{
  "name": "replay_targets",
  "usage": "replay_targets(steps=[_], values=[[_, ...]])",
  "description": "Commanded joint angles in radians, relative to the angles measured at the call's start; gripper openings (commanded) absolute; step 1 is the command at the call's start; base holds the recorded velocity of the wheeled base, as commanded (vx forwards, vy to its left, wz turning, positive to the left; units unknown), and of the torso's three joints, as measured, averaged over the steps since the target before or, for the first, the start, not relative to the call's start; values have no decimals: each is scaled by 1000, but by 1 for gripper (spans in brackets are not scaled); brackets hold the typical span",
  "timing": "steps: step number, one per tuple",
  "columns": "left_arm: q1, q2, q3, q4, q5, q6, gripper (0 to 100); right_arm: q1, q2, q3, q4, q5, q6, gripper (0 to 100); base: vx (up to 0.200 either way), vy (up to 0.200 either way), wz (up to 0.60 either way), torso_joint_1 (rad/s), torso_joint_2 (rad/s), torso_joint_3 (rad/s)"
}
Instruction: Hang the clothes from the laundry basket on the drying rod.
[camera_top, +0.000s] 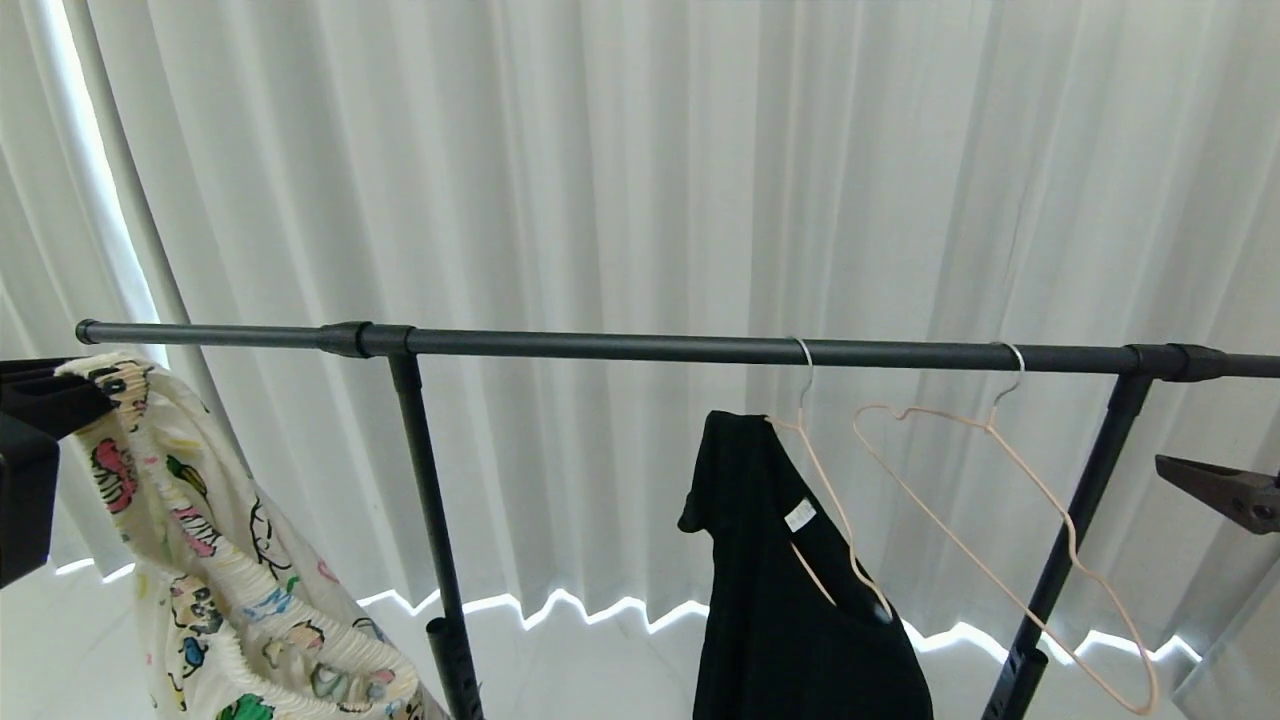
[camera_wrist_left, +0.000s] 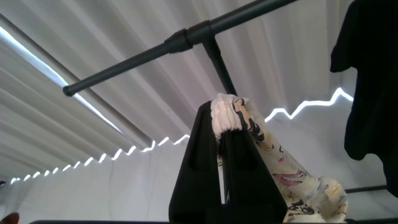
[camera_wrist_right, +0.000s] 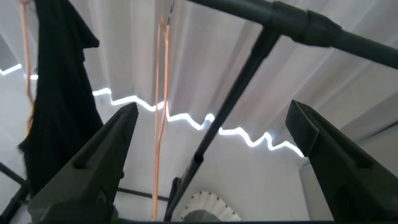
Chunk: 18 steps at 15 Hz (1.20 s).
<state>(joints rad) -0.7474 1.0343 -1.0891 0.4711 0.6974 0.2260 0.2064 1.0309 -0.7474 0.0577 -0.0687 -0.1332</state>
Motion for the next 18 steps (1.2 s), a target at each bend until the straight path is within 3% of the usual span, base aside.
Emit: replay_targets(steps=[1,6,12,18], values=[[0,0,0,0,1,0,0,1,15,0,2,-2,0,100,0,0,0,0,0,0],[0,-5,-5,-2,1,0,0,1,83,48,-2,40,-57,100,0,0,0,0,0,0],[0,0,3,-43,1,0,0,-5,229,45,-6,50,-39,100,0,0,0,0,0,0],[2,-8,5,-43,1,-2,0,-4,342,69,-25,104,139,100,0,0,0,0,0,0]])
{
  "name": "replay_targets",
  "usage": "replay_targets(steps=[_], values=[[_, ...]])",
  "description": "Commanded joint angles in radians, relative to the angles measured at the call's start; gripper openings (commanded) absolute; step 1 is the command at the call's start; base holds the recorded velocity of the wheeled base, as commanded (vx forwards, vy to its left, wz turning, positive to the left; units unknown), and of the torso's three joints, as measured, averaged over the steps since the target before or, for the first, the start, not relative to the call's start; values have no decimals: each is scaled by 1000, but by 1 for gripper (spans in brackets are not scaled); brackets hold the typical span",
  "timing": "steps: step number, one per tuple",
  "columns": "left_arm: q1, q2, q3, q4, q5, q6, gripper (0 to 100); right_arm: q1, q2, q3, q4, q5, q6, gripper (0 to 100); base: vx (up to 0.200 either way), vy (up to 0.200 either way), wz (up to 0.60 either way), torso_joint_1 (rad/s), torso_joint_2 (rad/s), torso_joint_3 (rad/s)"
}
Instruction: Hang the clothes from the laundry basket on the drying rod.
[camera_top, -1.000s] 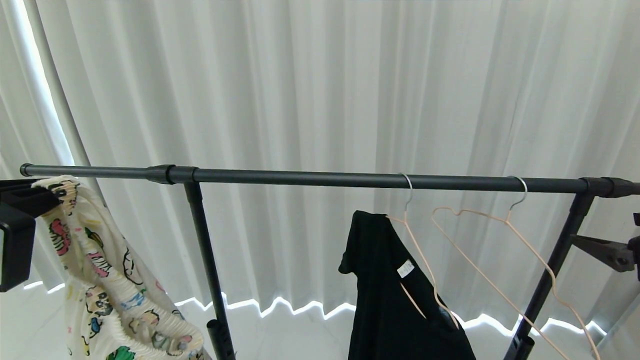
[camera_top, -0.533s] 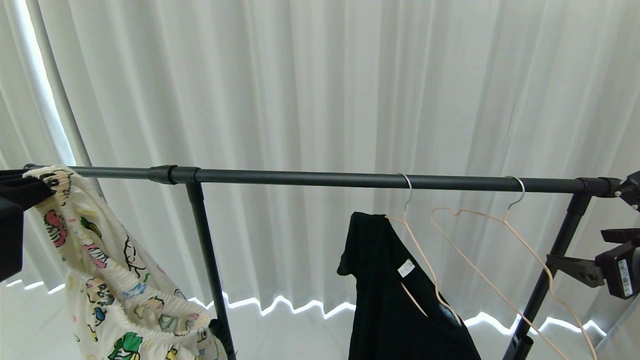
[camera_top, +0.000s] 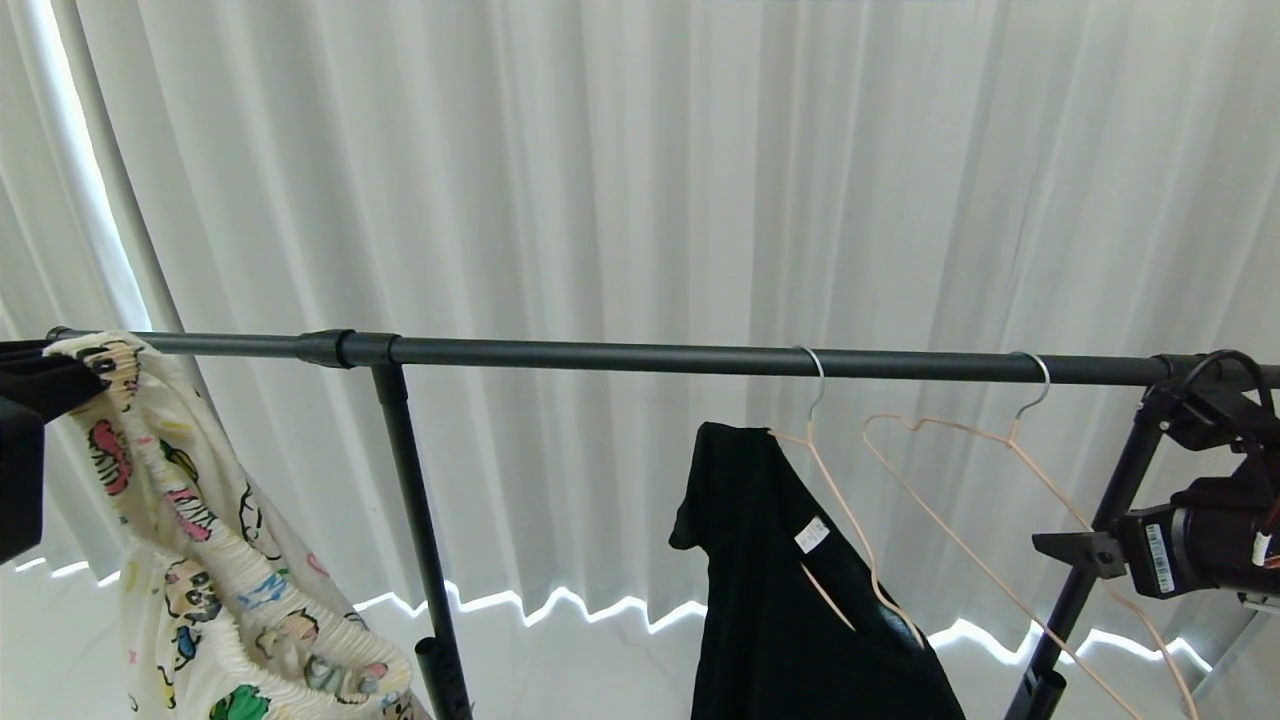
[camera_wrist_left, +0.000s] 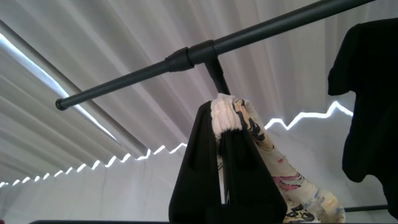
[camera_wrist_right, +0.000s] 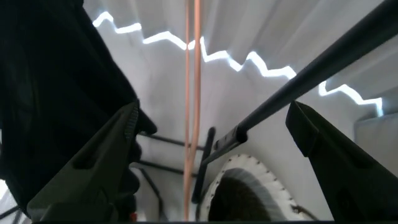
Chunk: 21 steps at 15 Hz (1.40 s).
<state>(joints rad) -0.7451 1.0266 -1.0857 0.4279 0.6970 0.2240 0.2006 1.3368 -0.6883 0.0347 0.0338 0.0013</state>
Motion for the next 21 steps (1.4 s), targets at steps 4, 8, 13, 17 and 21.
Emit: replay_targets(steps=[4,8,13,17,21], values=[[0,7,7,0,-1,0,0,0,120,105,-229,-2,5,100,0,0,0,0,0,0],[0,7,10,0,-2,0,0,2,136,125,-240,3,0,100,0,0,0,0,0,0],[0,12,17,-6,-4,0,0,2,134,125,-239,-2,2,100,0,0,0,0,0,0],[0,12,15,-8,-4,3,0,2,130,124,-240,-3,0,0,0,0,0,0,0,0],[0,12,12,-8,-4,6,0,2,113,125,-240,-3,0,0,0,0,0,0,0,0]])
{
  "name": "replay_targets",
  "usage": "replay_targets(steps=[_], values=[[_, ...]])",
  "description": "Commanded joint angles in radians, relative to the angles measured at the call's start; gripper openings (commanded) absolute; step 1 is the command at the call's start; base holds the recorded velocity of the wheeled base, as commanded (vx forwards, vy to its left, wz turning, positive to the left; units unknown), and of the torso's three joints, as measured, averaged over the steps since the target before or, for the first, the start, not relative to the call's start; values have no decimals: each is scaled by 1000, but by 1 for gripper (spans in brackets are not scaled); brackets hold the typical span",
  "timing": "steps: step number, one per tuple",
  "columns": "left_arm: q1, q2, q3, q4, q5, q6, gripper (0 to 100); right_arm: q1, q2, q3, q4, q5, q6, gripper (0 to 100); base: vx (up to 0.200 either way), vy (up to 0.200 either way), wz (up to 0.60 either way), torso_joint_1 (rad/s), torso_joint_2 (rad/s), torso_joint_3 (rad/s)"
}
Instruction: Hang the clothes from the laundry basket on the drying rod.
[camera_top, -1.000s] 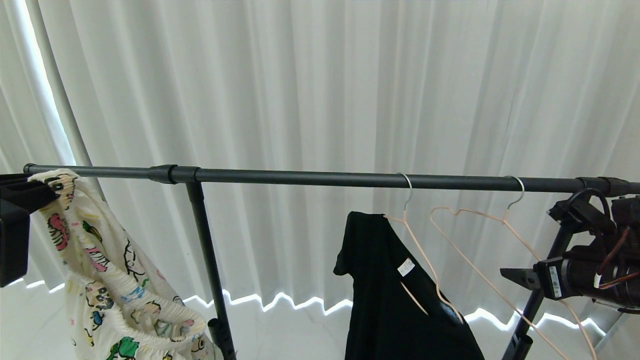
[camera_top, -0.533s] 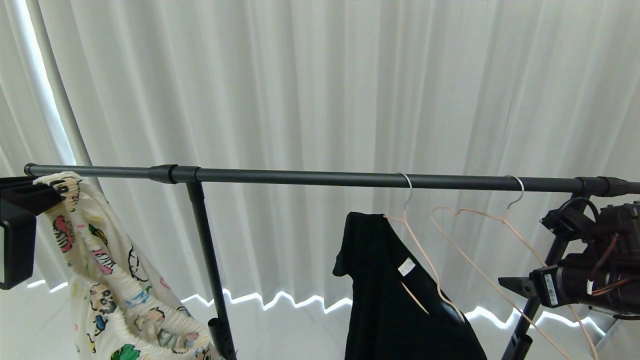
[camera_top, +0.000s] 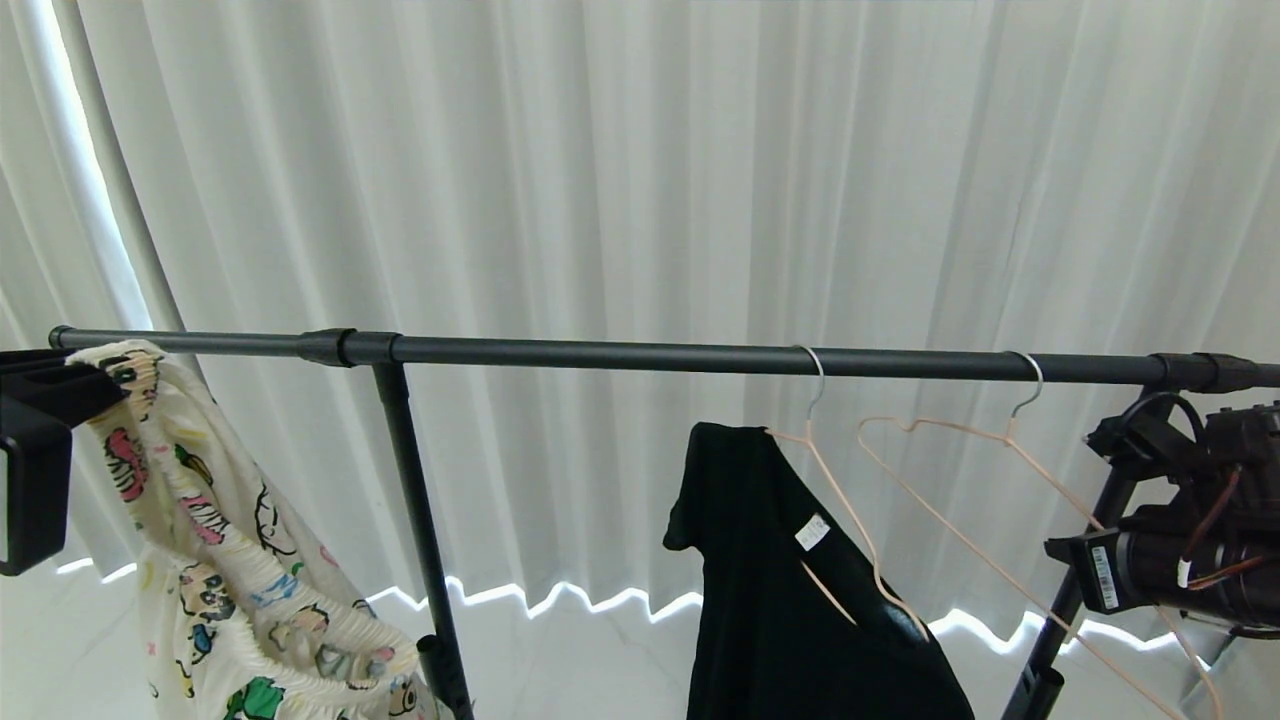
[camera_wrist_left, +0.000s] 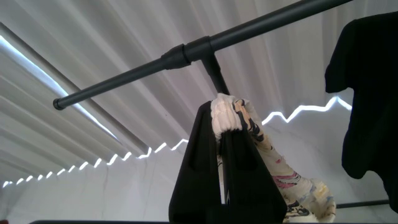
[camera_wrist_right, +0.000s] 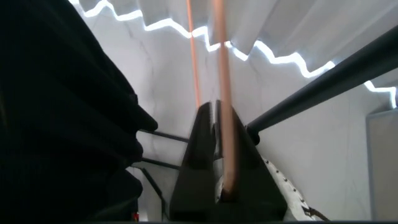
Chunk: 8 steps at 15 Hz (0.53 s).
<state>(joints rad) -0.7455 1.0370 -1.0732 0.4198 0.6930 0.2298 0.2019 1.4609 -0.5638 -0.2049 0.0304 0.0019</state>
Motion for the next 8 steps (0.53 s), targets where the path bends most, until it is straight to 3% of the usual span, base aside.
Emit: replay_targets(steps=[1,8], values=[[0,0,-1,1,0,0,0,4,-17,1,-1,0,0,0,0,0,0,0,0,0],[-3,-5,-2,1,0,0,0,4,-108,7,-2,0,3,0,0,0,0,0,0,0]])
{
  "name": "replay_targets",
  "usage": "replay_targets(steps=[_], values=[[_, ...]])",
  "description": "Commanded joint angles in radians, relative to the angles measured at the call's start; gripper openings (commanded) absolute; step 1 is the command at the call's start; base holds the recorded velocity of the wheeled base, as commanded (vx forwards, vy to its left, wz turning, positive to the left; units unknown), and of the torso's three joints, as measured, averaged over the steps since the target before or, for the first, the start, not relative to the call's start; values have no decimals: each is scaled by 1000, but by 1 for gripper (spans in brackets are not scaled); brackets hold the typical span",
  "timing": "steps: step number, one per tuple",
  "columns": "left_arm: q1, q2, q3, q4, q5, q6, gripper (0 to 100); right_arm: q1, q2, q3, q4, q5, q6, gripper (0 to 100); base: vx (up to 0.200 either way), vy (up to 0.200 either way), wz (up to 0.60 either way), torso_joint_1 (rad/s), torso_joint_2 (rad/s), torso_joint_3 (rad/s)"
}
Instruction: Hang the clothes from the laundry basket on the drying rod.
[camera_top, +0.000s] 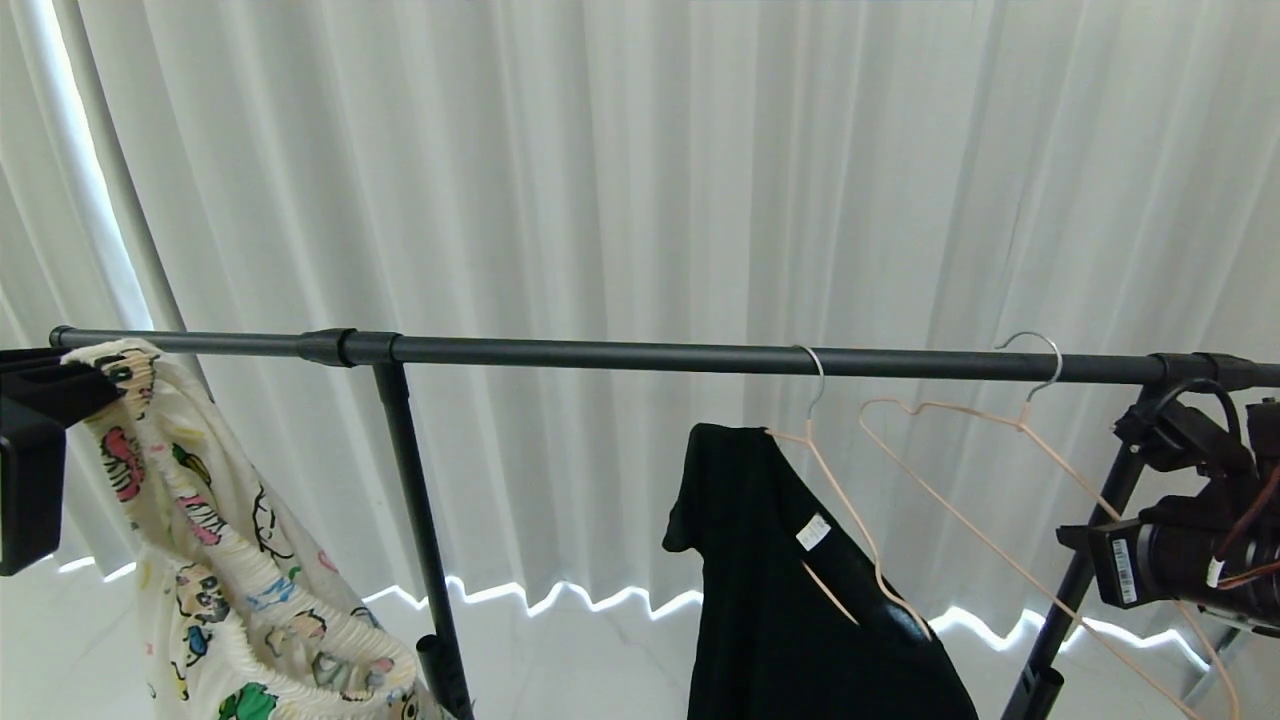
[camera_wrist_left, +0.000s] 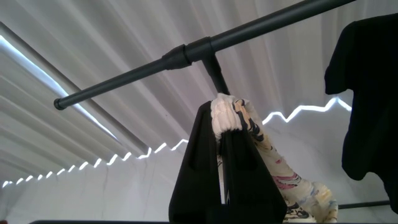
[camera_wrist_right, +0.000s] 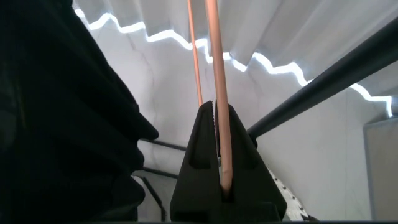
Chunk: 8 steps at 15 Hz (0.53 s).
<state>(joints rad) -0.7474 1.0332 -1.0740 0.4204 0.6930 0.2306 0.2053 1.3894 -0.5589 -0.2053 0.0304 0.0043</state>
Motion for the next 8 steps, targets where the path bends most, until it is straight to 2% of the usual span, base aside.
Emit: replay_targets(steps=[1,7,8], values=[[-1,-2,-1,0,0,3,0,0,-56,8,0,0,0,0,0,0,0,0,0,0],[0,-13,3,-28,0,27,0,0,-182,83,7,-1,-12,0,0,0,0,0,0,0],[0,-13,3,-28,0,30,0,0,-208,99,23,-1,-18,0,-200,0,0,7,2,-2]])
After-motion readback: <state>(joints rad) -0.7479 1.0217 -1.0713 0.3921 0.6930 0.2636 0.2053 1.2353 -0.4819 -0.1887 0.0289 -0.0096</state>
